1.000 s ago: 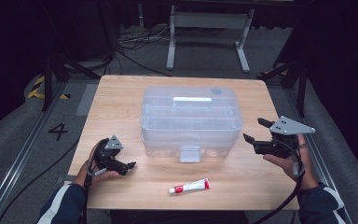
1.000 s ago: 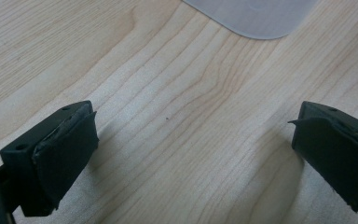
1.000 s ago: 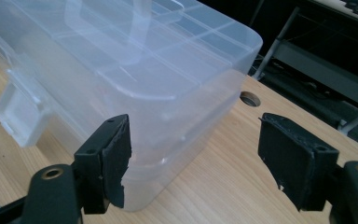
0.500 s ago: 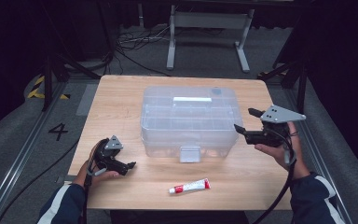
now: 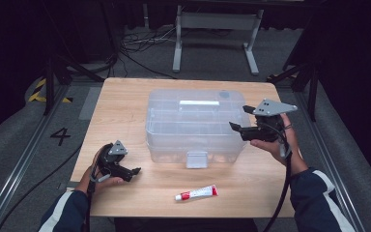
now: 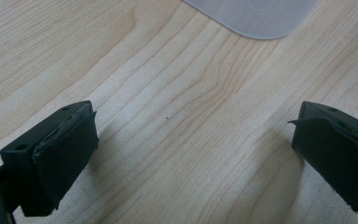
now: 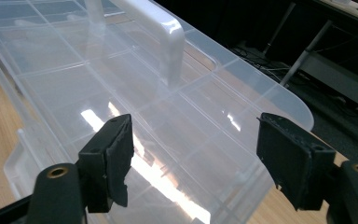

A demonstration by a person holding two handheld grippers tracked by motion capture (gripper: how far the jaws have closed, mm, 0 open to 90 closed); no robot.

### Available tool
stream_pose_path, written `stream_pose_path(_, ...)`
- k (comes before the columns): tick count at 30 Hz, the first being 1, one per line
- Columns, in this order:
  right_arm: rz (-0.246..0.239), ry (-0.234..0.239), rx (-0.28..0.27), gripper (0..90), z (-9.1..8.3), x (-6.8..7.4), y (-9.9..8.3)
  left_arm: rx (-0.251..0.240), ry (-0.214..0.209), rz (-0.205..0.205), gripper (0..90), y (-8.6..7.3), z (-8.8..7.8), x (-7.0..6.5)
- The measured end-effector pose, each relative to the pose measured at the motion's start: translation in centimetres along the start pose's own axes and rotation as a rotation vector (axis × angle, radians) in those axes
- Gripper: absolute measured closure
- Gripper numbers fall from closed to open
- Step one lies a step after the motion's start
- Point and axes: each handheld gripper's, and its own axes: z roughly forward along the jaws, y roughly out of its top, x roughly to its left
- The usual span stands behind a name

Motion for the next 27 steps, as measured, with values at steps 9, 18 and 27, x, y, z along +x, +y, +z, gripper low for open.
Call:
stream_pose_path(9,-0.036,0.041,0.002,30.1,1.4,0.3,1.3,0.0,0.0,-0.001,0.5,0.0,0.0,0.0)
stream_pose_path(18,-0.021,0.074,0.02,36.2,3.0,-0.1,2.3,0.0,-0.001,-0.001,0.5,0.0,0.0,0.0)
stream_pose_path(27,-0.02,0.086,0.055,40.3,4.3,-0.1,3.4,0.0,0.0,0.0,0.5,0.0,0.0,0.0)
